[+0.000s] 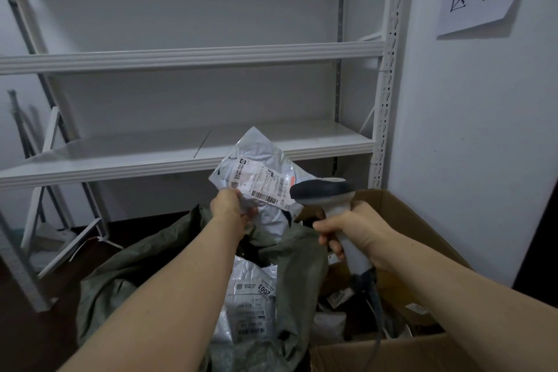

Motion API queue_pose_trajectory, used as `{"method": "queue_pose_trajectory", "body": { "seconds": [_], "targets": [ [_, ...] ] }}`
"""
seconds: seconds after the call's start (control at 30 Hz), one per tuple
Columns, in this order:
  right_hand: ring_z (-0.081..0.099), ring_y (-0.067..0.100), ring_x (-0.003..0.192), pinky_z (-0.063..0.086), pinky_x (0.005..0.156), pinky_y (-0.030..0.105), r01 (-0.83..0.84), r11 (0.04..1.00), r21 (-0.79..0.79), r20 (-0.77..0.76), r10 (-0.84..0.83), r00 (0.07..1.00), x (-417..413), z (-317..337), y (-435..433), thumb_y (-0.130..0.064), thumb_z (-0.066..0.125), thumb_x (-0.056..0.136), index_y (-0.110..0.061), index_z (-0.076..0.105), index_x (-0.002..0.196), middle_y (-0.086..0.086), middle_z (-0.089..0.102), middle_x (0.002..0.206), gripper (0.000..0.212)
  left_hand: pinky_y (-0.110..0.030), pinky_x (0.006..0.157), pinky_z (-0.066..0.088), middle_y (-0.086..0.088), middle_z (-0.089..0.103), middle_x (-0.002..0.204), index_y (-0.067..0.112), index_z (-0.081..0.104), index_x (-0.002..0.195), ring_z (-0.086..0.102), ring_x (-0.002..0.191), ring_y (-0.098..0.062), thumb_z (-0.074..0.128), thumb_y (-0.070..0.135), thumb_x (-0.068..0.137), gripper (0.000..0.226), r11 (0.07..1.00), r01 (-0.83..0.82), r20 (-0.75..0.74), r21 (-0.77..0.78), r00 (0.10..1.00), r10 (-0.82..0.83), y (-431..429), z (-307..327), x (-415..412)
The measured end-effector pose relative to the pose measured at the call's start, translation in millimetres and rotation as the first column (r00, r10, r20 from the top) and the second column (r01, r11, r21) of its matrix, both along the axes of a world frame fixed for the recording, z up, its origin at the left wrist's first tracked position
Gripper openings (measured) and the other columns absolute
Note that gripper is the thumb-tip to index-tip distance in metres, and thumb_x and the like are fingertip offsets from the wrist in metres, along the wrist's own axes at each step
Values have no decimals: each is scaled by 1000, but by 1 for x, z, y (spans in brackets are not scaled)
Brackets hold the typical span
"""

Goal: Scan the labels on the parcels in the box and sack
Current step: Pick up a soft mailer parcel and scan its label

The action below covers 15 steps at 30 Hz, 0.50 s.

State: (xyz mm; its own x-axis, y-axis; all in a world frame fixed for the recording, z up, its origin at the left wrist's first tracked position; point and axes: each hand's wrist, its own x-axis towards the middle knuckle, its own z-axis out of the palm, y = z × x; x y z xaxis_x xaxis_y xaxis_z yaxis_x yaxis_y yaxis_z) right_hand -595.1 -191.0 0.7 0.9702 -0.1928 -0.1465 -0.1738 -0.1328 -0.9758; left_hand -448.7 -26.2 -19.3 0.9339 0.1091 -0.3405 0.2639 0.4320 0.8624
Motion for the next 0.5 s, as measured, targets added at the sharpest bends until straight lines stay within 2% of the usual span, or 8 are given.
{"method": "queue_pose_trajectory", "body": {
  "seconds": [0.1,0.2,0.3,0.4,0.5],
  "targets": [
    [48,16,44,41,43,25,-7,980,-197,6,9,1000,-2,-3,-7,-1,67,81,-1,62,85,10,60,61,7,-31,65,49,-4,50,75,-1,51,128,51,63,-17,47,5,93,36,987,-8,94,159,996,-7,8,4,9],
    [50,17,43,45,45,27,-31,944,-330,15,38,999,-3,-8,-7,0,68,77,-1,62,80,10,61,59,7,-28,59,45,-2,48,72,-2,51,129,48,60,-15,47,5,92,37,967,-29,126,253,992,-4,15,7,14],
    [50,21,46,45,50,31,-32,935,-352,47,52,998,-1,-10,-5,3,68,74,-4,60,72,11,60,59,10,-26,57,44,-1,47,71,-2,52,128,48,59,-14,47,6,92,37,956,-20,131,292,991,-19,16,9,16],
    [51,18,48,45,49,30,-33,933,-360,86,68,994,0,-8,-1,6,67,73,-4,60,74,12,58,64,12,-25,57,43,-2,47,70,-3,52,128,47,58,-14,47,6,91,38,952,-8,133,305,991,-34,15,8,15],
    [51,22,55,44,50,32,-25,928,-372,109,70,992,0,-7,1,10,65,72,-1,60,78,15,56,70,14,-24,56,42,-5,51,74,-4,52,128,46,56,-15,47,6,91,38,954,-14,142,298,989,-30,14,10,12]
  ]
}}
